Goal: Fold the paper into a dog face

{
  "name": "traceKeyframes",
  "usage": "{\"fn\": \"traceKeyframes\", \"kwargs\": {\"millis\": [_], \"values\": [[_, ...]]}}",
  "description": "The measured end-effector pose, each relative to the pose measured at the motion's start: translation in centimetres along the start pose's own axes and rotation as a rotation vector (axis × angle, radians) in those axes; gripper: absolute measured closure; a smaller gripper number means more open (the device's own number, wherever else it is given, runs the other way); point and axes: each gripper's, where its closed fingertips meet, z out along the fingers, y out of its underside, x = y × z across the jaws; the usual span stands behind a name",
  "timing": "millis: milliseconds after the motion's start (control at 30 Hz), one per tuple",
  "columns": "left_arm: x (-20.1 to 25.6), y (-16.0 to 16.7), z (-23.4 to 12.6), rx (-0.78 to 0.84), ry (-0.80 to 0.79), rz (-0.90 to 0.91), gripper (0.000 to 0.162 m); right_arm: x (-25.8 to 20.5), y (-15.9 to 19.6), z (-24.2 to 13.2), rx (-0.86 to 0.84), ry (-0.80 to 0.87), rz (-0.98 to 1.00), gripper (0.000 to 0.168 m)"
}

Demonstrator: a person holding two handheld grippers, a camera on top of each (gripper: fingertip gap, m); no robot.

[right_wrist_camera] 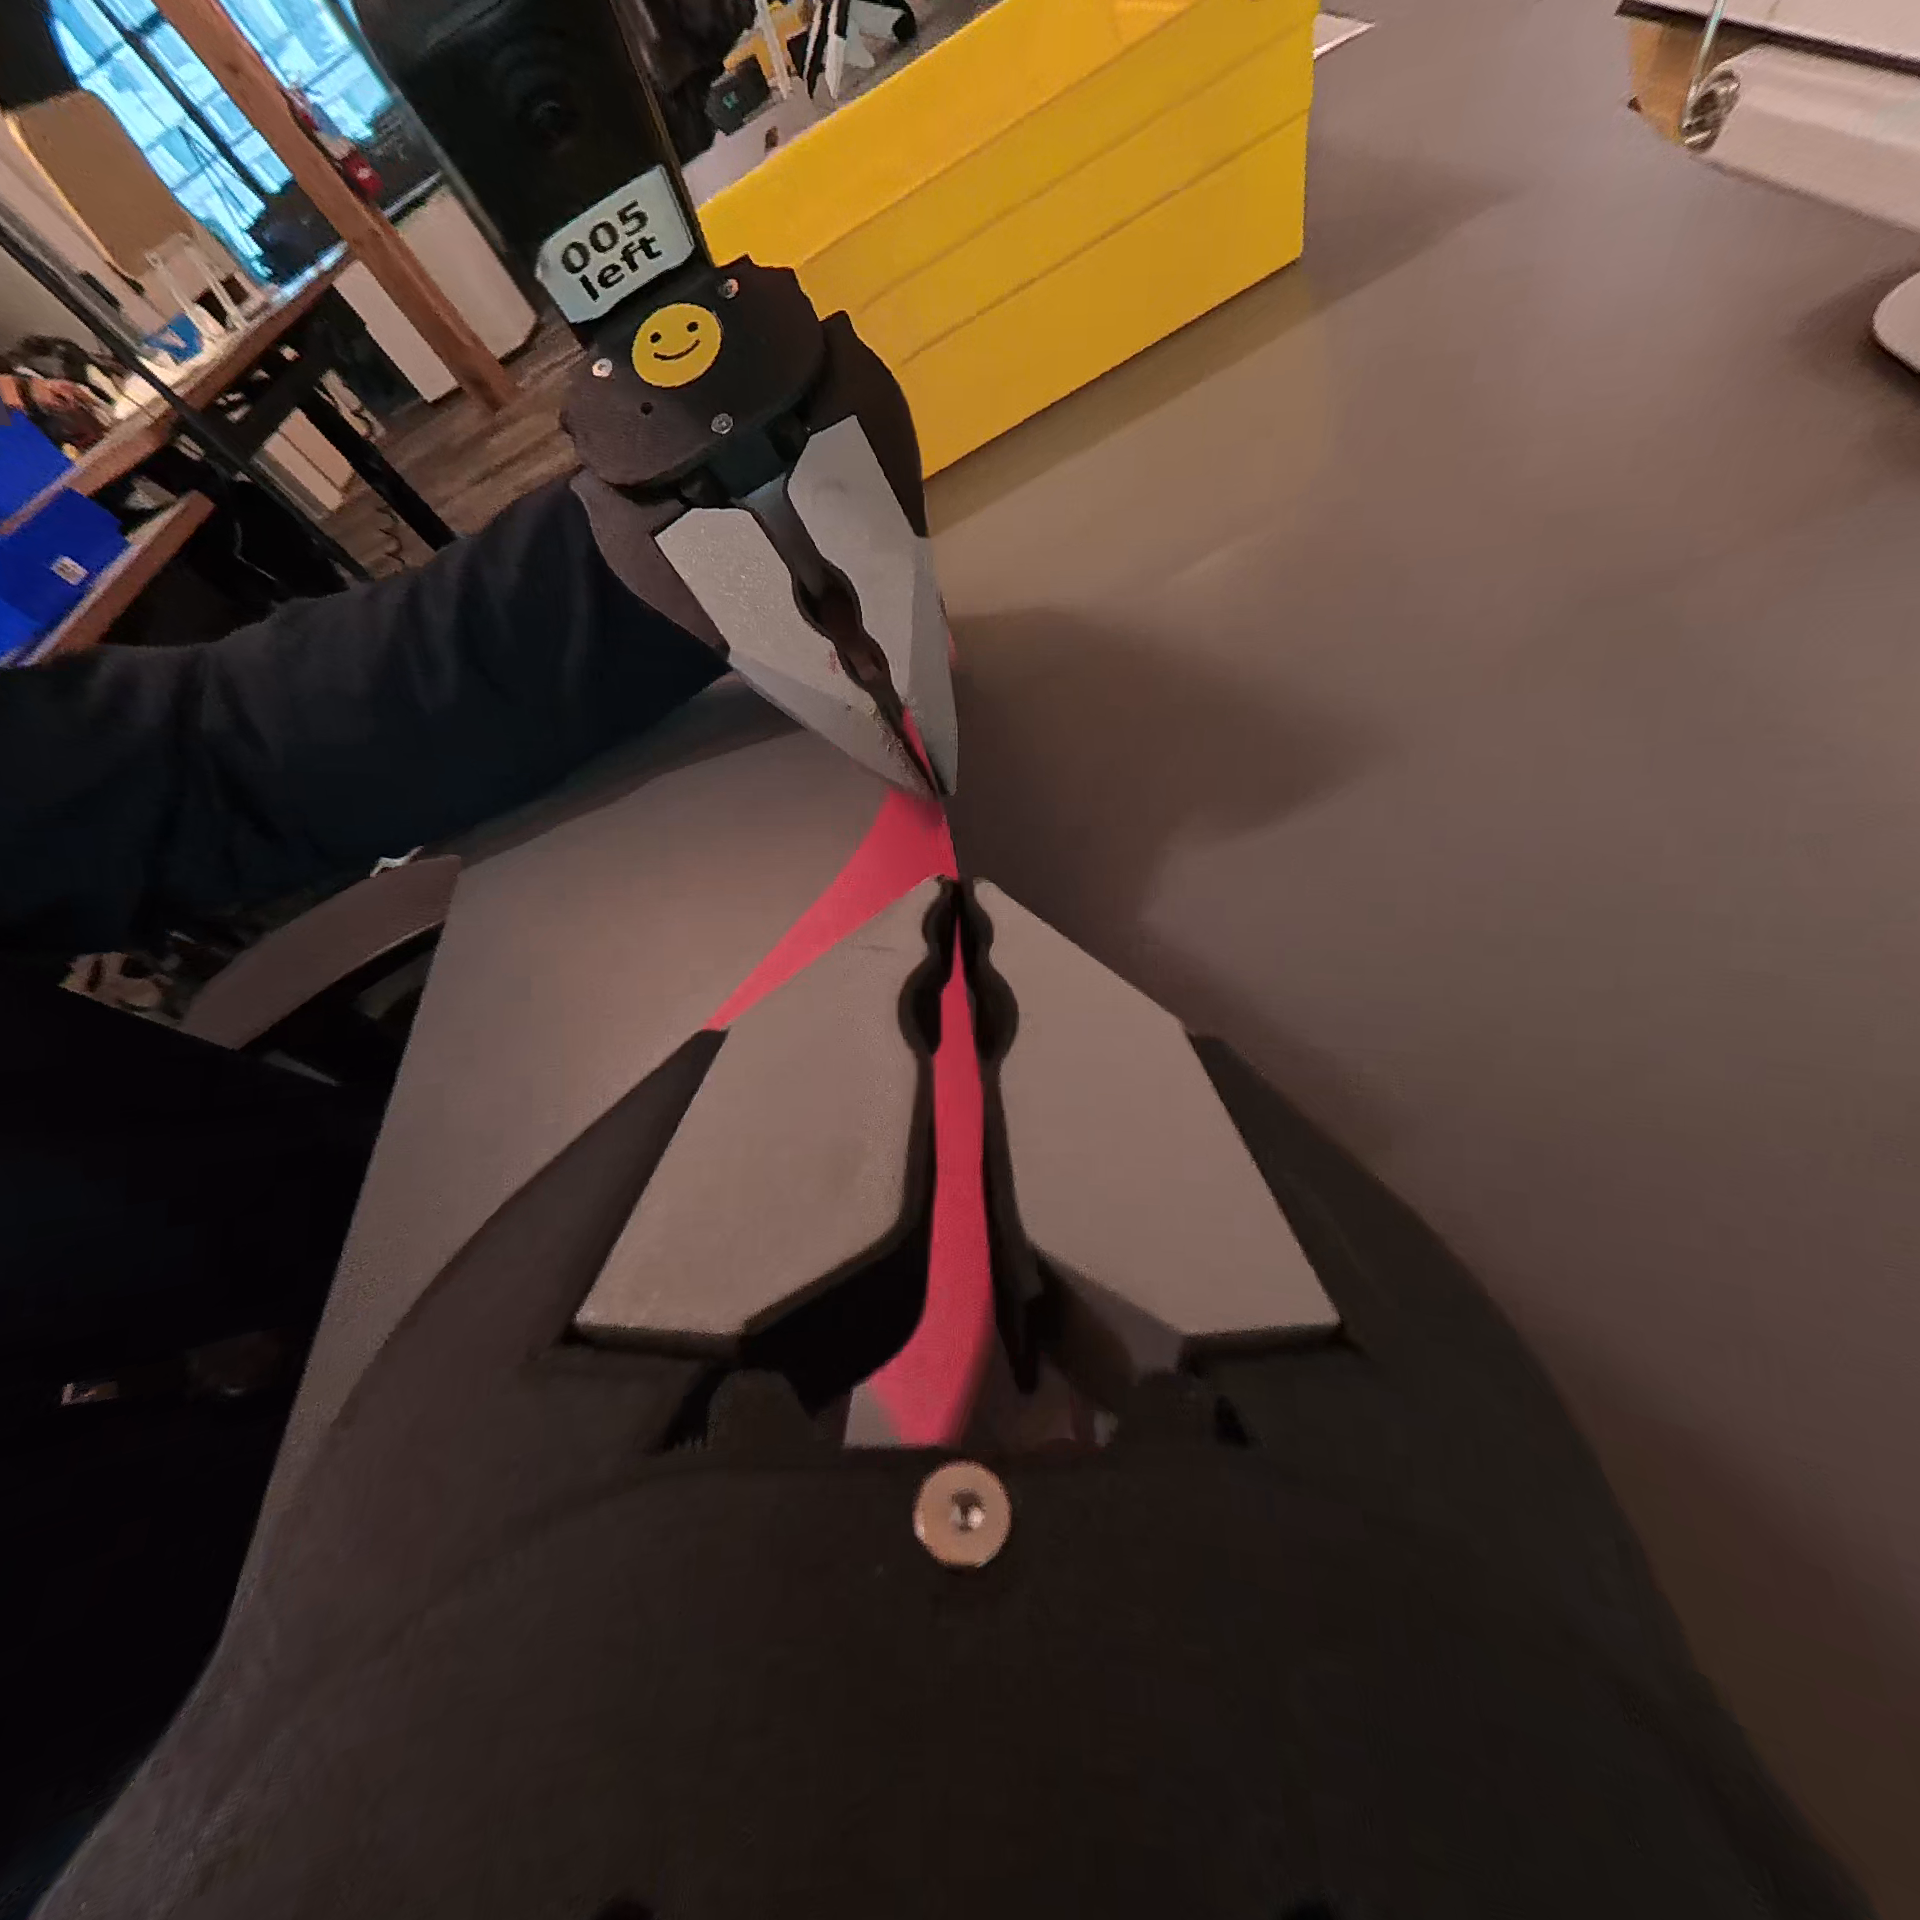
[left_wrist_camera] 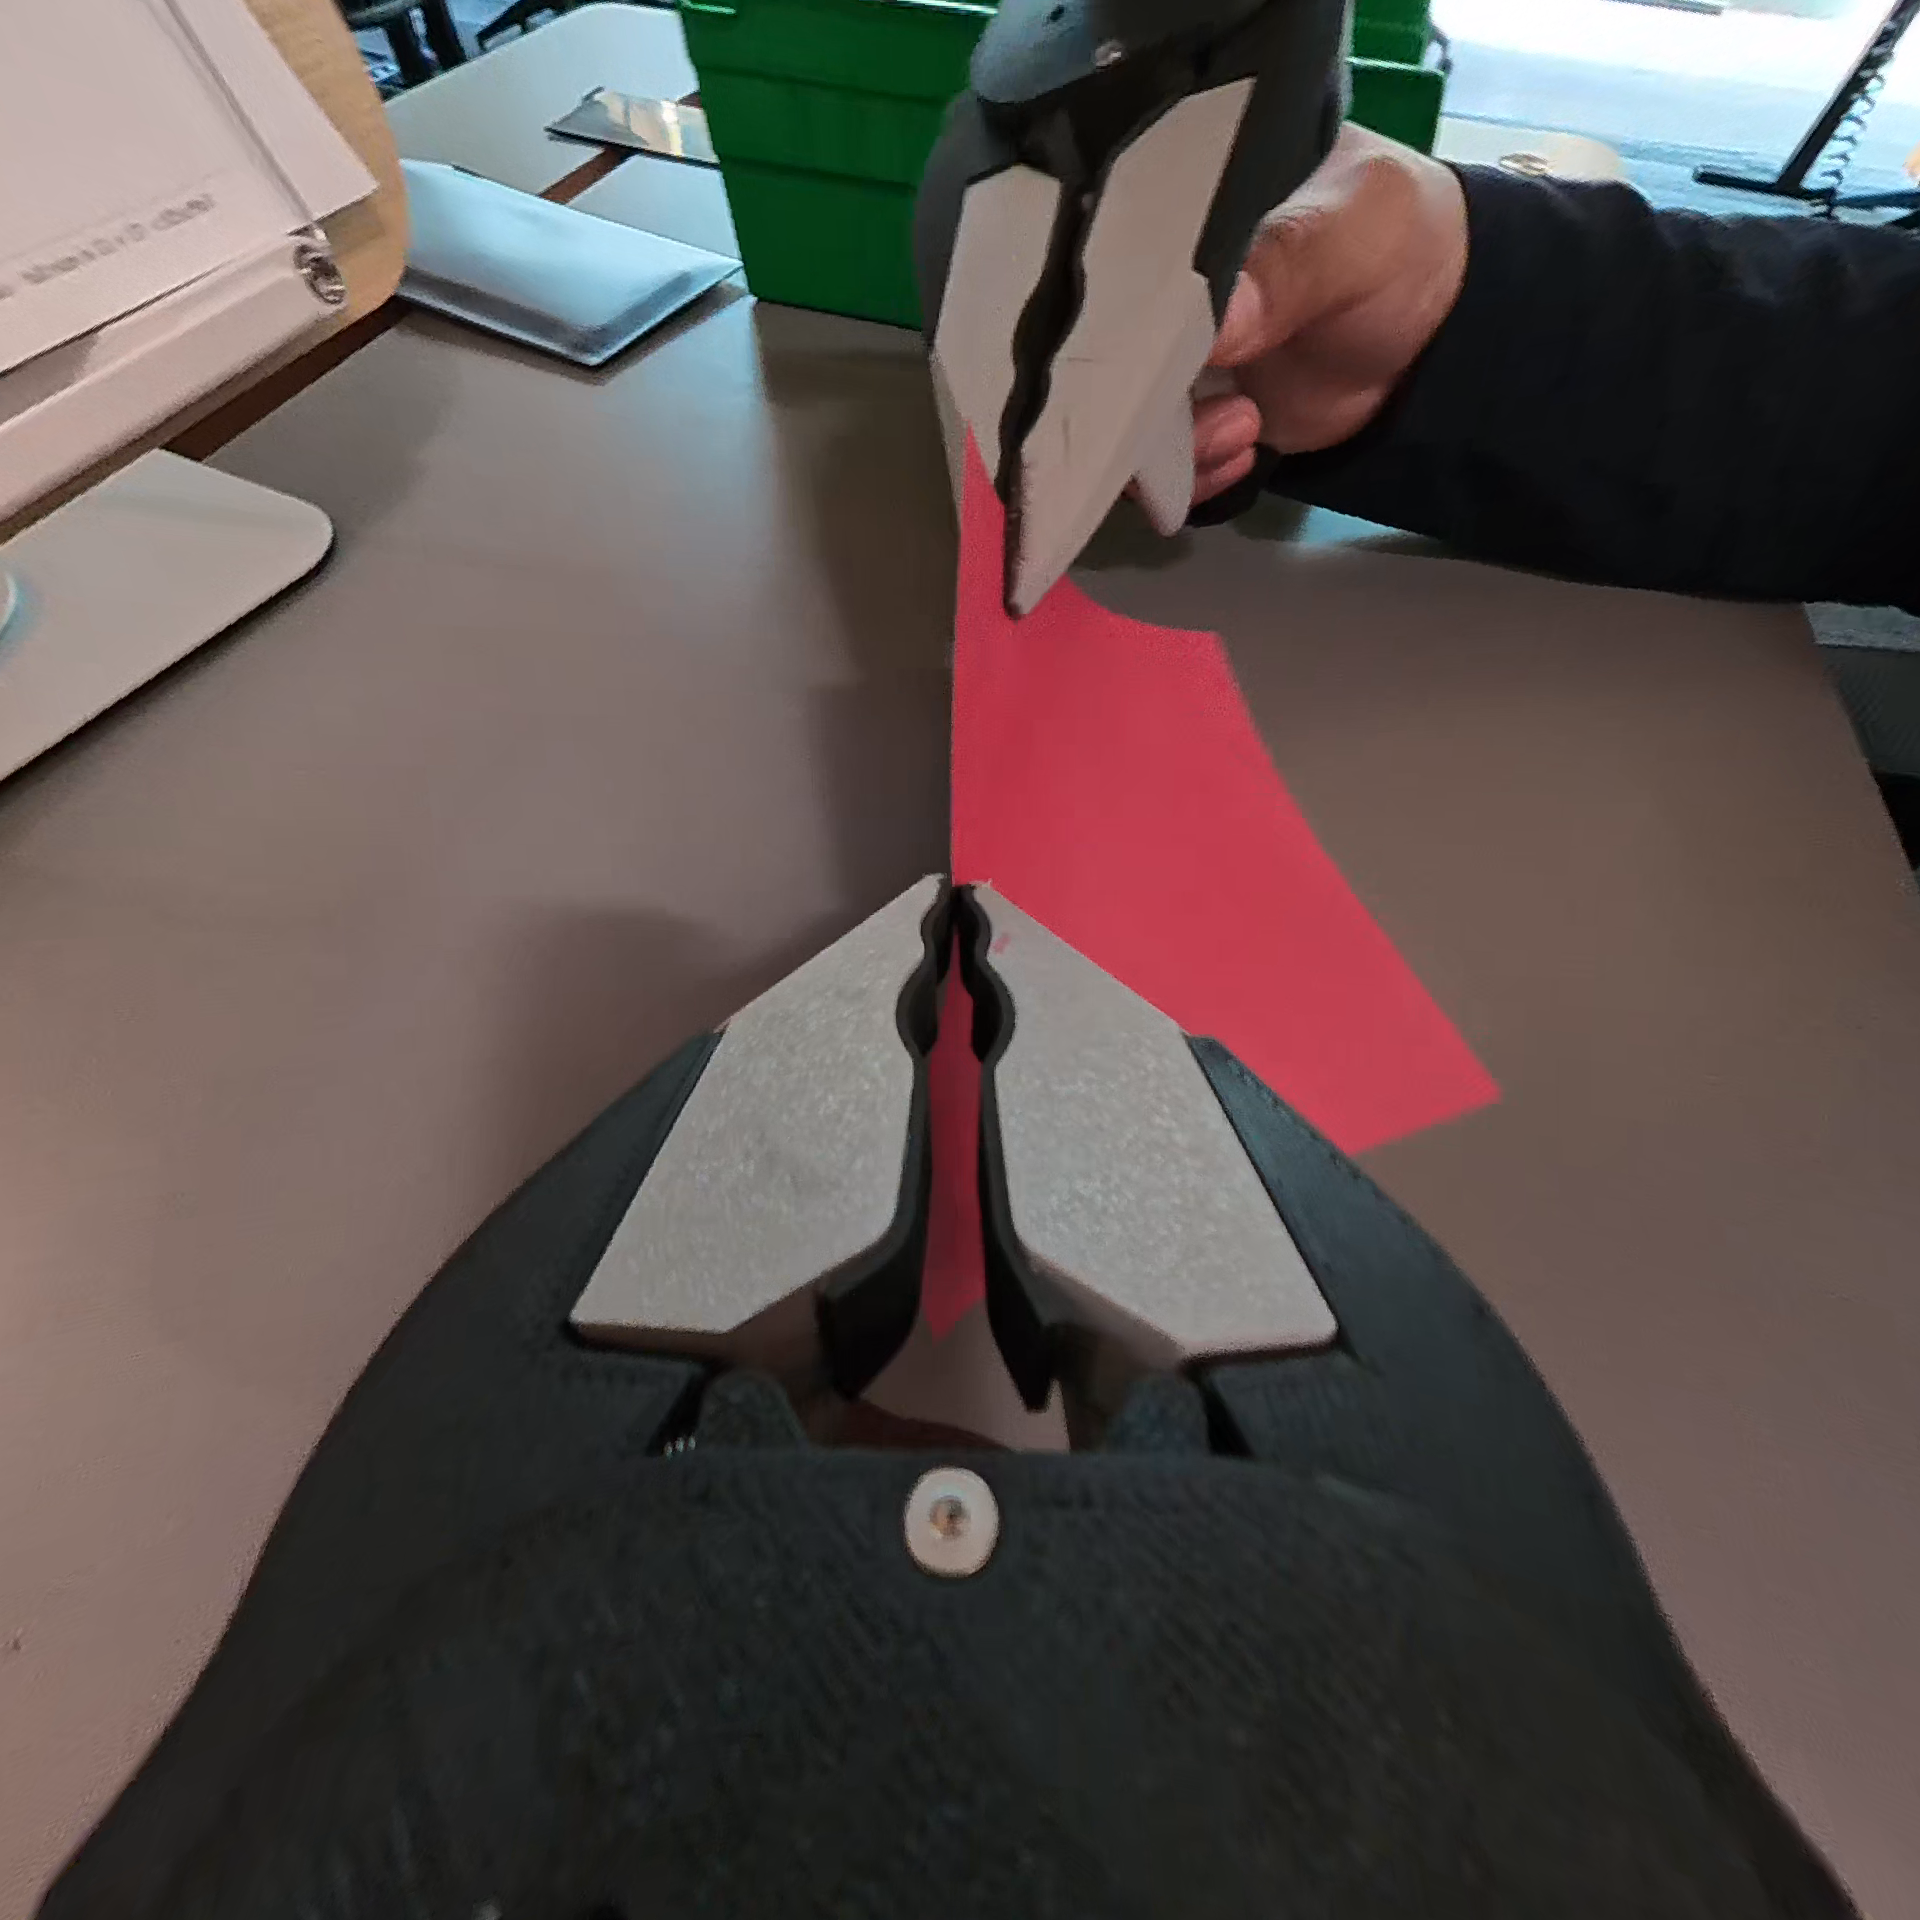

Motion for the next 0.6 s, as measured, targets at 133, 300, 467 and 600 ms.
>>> {"fn": "traceKeyframes", "kwargs": {"millis": [133, 300, 467, 600], "values": [[-0.9, -0.4, -0.7, 0.005, -0.085, -0.006, 0.158, 1.0, -0.3, -0.2, 0.005, 0.091, -0.044, 0.168], [0.8, -1.2, -2.2, 0.001, -0.130, 0.087, 0.155, 1.5, -0.6, -0.6, 0.013, 0.148, -0.081, 0.168], [5.7, -0.5, -2.3, -0.051, -0.024, 0.210, 0.158, 2.2, -0.7, -0.9, 0.001, 0.220, -0.122, 0.168], [7.9, 1.0, -1.3, -0.116, 0.027, 0.251, 0.158, 2.4, -0.6, -0.9, -0.011, 0.242, -0.136, 0.168]]}}
